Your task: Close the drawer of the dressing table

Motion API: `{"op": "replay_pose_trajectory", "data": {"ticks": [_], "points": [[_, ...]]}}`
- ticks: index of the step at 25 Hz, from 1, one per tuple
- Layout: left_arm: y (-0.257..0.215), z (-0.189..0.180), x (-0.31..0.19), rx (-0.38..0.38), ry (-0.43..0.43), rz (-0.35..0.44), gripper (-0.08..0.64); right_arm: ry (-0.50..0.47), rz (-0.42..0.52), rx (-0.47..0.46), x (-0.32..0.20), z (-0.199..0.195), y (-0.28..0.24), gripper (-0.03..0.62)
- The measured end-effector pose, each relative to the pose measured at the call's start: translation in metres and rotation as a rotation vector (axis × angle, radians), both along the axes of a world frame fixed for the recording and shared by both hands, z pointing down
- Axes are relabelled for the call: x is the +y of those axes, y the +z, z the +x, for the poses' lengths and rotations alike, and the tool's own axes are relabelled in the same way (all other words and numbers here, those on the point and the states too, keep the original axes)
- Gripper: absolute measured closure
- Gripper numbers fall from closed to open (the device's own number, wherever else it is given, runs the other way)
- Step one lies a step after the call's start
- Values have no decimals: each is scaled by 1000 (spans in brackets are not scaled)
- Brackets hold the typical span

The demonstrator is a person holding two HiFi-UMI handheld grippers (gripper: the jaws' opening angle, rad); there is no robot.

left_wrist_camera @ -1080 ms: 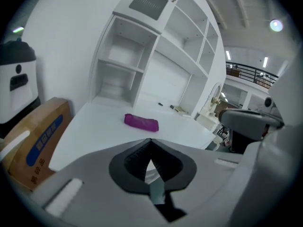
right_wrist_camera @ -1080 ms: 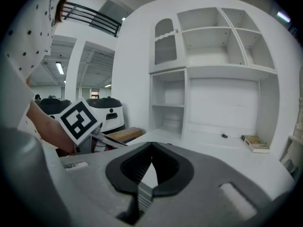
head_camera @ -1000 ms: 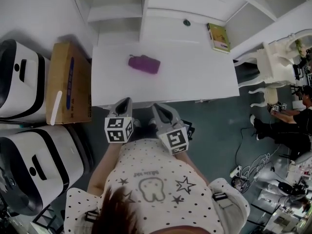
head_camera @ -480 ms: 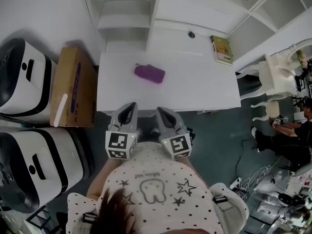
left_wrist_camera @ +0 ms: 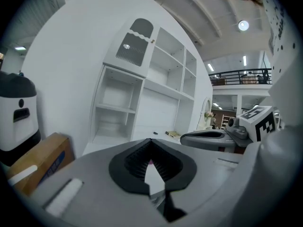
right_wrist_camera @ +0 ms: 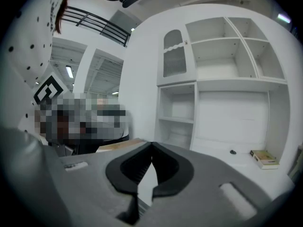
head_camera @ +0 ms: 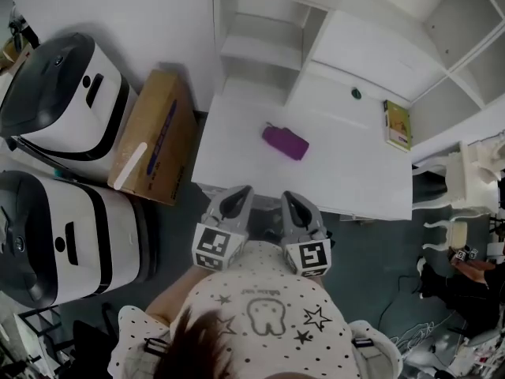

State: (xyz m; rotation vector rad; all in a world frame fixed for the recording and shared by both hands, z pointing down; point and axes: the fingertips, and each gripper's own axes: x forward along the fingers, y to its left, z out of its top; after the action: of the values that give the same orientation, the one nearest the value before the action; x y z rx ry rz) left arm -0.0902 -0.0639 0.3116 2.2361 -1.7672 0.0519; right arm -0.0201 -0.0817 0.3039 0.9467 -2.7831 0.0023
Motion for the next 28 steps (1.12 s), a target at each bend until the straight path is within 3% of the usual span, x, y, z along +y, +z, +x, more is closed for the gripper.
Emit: {"op": "replay_pose_trajectory", "data": {"ticks": [12, 18, 28], "points": [[12, -5, -4, 40, -43, -35, 566, -15, -14, 29, -3, 3, 11, 597], [7, 4, -2, 81, -19, -53, 566, 15, -19, 28, -3, 13, 10, 597], [3, 14, 0, 76, 17, -47, 566, 37, -14, 10, 8, 21, 11, 597]]}}
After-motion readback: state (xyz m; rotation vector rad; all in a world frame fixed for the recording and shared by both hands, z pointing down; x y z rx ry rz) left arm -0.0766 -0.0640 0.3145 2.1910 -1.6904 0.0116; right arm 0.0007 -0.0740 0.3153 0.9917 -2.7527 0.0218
